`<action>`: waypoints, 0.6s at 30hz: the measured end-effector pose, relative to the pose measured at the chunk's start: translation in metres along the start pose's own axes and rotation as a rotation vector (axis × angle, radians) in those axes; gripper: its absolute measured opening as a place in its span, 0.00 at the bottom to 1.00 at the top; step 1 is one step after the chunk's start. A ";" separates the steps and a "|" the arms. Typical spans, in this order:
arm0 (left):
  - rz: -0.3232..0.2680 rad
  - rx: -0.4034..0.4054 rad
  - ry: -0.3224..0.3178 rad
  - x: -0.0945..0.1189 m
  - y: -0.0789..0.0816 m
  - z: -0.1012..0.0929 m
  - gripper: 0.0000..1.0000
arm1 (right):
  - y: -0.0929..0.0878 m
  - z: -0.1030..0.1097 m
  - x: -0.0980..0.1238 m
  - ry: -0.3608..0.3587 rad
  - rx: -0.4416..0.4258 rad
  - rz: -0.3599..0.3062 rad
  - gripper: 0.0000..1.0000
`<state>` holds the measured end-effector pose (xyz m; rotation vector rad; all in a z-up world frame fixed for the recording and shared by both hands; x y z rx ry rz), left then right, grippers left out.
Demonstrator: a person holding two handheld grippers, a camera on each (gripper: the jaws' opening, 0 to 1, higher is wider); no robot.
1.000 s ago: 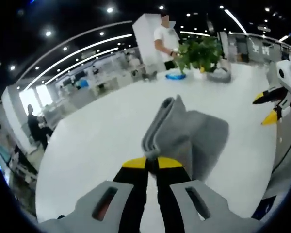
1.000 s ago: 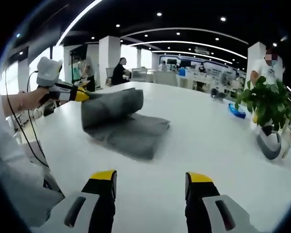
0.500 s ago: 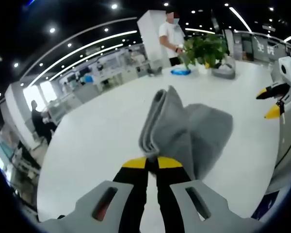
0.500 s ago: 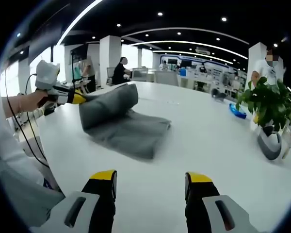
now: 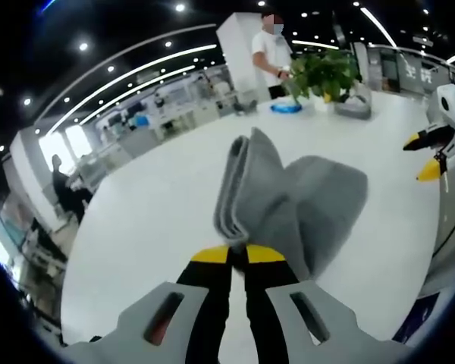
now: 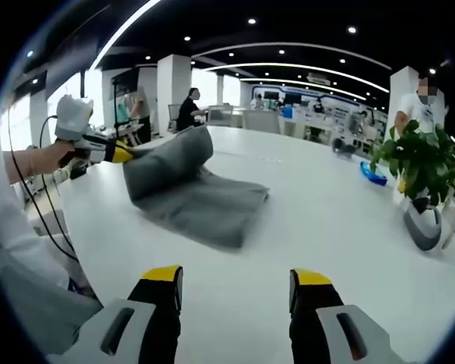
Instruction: Open the folded towel by lifting each exposed corner and separating the folded layers until the towel lies flat within the target outline without major curled edges
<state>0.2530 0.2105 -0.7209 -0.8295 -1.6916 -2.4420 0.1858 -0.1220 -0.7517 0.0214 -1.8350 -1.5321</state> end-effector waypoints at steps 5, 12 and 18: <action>0.008 0.002 0.006 0.001 -0.003 0.000 0.04 | -0.001 0.001 0.000 0.004 0.001 0.003 0.55; 0.021 -0.008 0.017 0.003 -0.007 0.001 0.04 | 0.000 0.001 -0.001 0.005 0.002 0.002 0.55; 0.039 -0.008 0.026 0.004 -0.012 0.004 0.04 | 0.000 0.000 0.000 0.003 0.000 0.003 0.55</action>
Point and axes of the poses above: the point that each gripper's makers call its tool centre point, and the gripper's own axes: x roughly backward along the fingers, z roughly to its left, y roughly out of its top, the point moved 5 cm from there along x, roughly backward along the fingers, and after that the axes turned 2 degrees about -z, right-handed, at the moved point
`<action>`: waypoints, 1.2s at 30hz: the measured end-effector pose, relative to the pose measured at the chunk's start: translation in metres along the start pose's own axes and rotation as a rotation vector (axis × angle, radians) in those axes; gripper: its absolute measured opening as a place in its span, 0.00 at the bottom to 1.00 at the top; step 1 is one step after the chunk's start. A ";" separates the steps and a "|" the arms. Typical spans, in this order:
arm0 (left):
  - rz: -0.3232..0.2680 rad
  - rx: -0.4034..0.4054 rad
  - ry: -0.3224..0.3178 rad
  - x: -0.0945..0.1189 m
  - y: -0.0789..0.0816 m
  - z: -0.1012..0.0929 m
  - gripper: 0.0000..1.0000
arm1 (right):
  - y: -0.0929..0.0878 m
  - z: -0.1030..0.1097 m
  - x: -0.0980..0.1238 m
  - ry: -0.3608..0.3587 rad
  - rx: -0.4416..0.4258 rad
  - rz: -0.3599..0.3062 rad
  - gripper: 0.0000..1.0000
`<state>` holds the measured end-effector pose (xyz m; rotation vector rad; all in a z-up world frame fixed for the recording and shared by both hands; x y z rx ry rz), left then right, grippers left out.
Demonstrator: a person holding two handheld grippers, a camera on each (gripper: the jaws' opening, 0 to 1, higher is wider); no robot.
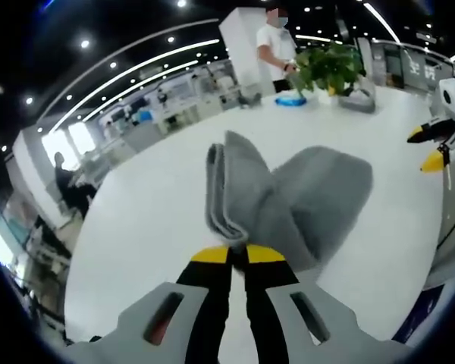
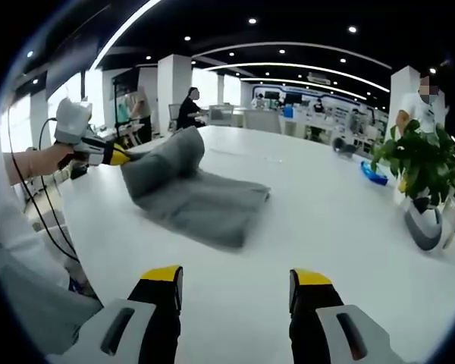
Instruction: Open the folded towel by lifting each exposed corner and separating the folded layers until the towel lies flat within the target outline without major curled edges
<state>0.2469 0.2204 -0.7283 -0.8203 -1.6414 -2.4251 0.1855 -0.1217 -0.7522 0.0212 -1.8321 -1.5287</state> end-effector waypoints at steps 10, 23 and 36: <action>0.064 -0.036 0.010 0.000 -0.019 0.004 0.05 | 0.000 0.000 0.000 -0.002 0.002 0.000 0.55; 0.129 -0.002 0.016 -0.003 -0.046 0.005 0.05 | 0.000 0.000 0.000 -0.002 0.003 0.002 0.55; 0.147 0.001 0.002 -0.006 -0.056 0.005 0.05 | -0.002 0.000 -0.001 -0.002 0.003 0.013 0.55</action>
Point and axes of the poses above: the point that each gripper's makers call its tool centre point, and the gripper's own axes: x roughly backward along the fingers, z roughly to its left, y roughly out of its top, the point moved 5 cm from there along x, roughly backward along the fingers, and after that the axes turned 2 degrees about -z, right-handed, at the moved point
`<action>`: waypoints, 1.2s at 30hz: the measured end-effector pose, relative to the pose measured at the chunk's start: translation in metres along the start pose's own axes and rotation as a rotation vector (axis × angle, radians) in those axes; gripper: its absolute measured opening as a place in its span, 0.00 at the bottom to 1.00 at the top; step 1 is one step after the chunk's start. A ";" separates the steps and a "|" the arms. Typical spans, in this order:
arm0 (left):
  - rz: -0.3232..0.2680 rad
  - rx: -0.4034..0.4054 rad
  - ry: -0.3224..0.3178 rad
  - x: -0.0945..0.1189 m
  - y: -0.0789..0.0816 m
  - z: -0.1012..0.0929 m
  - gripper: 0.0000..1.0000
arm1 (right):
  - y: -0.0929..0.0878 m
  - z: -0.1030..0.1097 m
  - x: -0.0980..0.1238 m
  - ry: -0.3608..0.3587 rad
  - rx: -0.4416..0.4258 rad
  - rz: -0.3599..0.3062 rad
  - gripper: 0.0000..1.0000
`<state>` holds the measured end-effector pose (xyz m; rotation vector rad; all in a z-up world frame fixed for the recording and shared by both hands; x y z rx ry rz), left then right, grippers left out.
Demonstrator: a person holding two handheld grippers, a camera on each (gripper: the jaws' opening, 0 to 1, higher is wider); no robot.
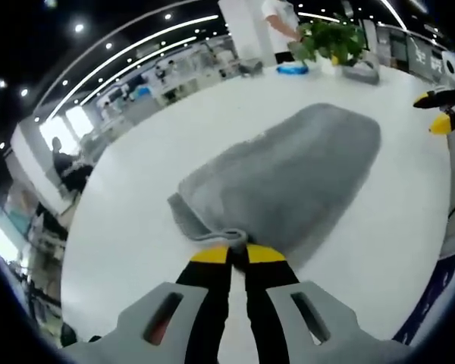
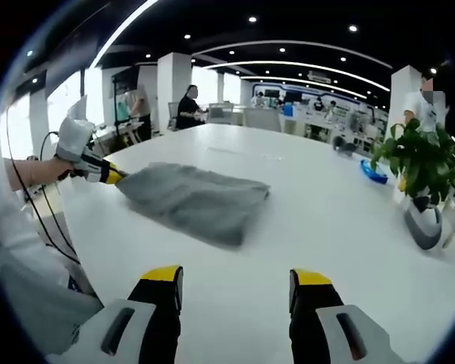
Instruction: Open the folded towel by lifting each exposed corner and separating the folded layers until the towel lies flat within the target outline without major curled edges
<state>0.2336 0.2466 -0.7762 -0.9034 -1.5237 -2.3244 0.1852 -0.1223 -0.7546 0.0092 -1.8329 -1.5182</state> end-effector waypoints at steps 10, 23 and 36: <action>0.012 0.030 0.005 -0.003 -0.011 -0.001 0.06 | -0.001 0.000 0.000 0.001 0.000 0.006 0.55; 0.037 0.026 0.020 -0.007 -0.021 -0.004 0.06 | -0.005 0.004 -0.002 0.017 -0.008 0.024 0.55; 0.083 0.131 0.053 -0.010 -0.024 -0.006 0.04 | -0.001 0.017 -0.004 0.047 0.052 0.019 0.55</action>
Point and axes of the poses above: the point that each gripper's makers call its tool centre point, and the gripper's own axes: x roughly backward along the fingers, z roughly to its left, y roughly out of its top, the point moved 5 cm from there along x, roughly backward along the fingers, and after that the axes turned 2 degrees about -z, right-handed, at the moved point
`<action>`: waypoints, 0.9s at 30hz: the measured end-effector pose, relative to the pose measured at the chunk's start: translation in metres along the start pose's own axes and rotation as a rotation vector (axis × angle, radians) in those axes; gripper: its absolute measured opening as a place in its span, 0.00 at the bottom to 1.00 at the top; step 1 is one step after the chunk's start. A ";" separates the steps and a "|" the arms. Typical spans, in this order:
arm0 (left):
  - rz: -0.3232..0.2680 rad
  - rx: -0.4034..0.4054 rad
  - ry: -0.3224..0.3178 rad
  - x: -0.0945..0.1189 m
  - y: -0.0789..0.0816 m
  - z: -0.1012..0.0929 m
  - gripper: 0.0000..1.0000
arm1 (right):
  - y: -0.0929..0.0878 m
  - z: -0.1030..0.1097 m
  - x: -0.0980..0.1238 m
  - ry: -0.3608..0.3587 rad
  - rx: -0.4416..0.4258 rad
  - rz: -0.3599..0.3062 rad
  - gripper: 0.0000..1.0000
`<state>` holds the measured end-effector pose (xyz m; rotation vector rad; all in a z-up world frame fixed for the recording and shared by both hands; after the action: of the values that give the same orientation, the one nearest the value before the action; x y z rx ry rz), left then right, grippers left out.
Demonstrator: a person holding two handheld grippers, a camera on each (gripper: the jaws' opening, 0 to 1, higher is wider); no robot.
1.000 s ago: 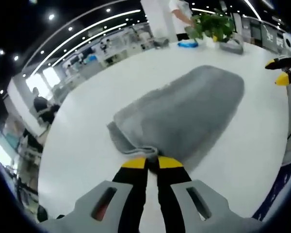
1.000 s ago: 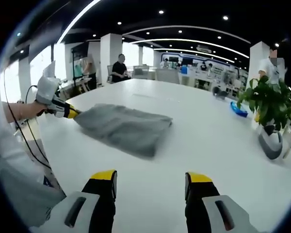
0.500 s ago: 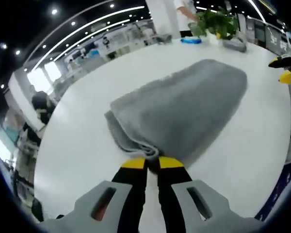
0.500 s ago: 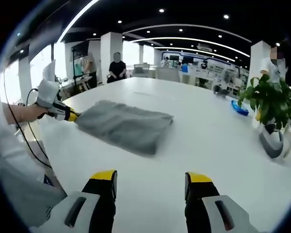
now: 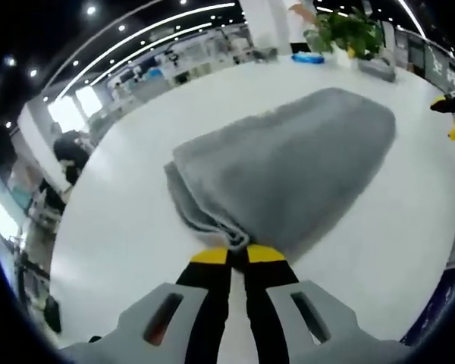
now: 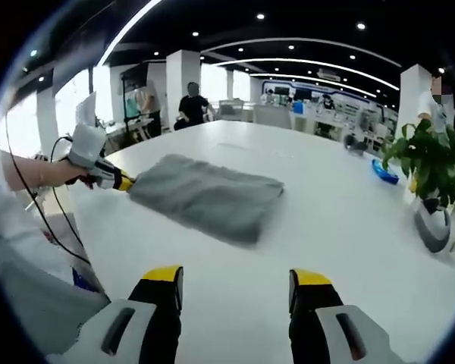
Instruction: Open the folded towel by lifting each exposed corner and separating the folded layers until the towel lies flat within the target outline without major curled edges
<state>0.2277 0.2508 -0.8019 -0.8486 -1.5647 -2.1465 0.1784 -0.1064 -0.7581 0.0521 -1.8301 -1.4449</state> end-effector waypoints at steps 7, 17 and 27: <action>0.018 -0.019 0.023 0.000 0.001 -0.003 0.04 | -0.010 0.002 -0.001 -0.042 0.039 0.068 0.55; 0.075 0.028 0.049 0.001 0.003 -0.005 0.04 | -0.006 0.015 -0.001 0.001 0.044 0.050 0.46; 0.140 -0.006 -0.055 -0.002 0.007 0.001 0.04 | -0.013 0.013 -0.003 0.053 0.010 0.084 0.46</action>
<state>0.2334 0.2494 -0.7977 -0.9965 -1.4788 -2.0457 0.1672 -0.0988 -0.7709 0.0178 -1.7758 -1.3637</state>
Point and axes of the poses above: the point that each gripper's makers call its tool centre point, and the gripper's own axes: x roughly backward along the fingers, z roughly to its left, y roughly out of its top, the point moved 5 cm from there along x, roughly backward along the fingers, and after that the axes turned 2 degrees about -z, right-handed, at the moved point
